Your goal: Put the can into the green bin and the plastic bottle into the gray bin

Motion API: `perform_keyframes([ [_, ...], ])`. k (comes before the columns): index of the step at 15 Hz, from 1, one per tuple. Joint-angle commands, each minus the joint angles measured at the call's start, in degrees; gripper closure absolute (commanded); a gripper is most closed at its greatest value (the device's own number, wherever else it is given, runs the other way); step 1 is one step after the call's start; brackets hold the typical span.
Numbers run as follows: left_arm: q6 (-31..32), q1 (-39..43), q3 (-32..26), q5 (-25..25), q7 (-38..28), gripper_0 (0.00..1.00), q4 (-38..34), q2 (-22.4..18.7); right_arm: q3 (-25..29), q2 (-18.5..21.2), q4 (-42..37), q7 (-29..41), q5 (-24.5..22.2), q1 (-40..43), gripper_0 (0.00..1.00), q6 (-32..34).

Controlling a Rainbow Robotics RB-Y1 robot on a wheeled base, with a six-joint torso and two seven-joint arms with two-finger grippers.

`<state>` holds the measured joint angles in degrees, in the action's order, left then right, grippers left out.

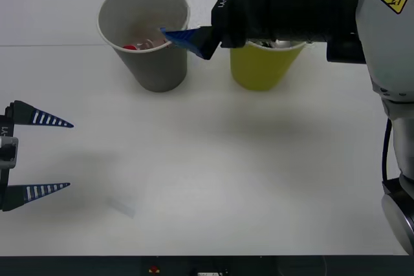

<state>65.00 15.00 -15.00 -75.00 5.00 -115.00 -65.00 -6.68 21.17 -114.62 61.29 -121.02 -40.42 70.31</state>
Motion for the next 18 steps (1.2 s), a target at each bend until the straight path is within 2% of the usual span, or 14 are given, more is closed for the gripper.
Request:
perform_keyframes([
  [1, 0.0, 0.0, 0.0, 0.0, 0.0, 0.0, 0.0, 0.0, 0.88, 0.01, -3.95, -1.53, -0.01, 4.73, 0.0, -0.08],
  [7, 0.0, 0.0, 0.0, 0.0, 0.0, 0.0, 0.0, 0.0, 2.55, 0.36, -10.01, -6.63, 0.08, 13.0, 0.0, 0.01],
  [11, 0.0, 0.0, 0.0, 0.0, 0.0, 0.0, 0.0, 0.0, 5.28, 0.54, -10.19, -15.85, 4.65, 18.53, 0.0, 0.18],
  [14, 0.0, 0.0, 0.0, 0.0, 0.0, 0.0, 0.0, 0.0, 6.51, 2.82, -10.19, -19.81, 7.02, 21.35, 0.0, 2.29],
  [18, 0.0, 0.0, 0.0, 0.0, 0.0, 0.0, 0.0, 0.0, 7.65, 5.37, -12.47, -20.95, 7.29, 24.86, 0.0, 4.05],
])
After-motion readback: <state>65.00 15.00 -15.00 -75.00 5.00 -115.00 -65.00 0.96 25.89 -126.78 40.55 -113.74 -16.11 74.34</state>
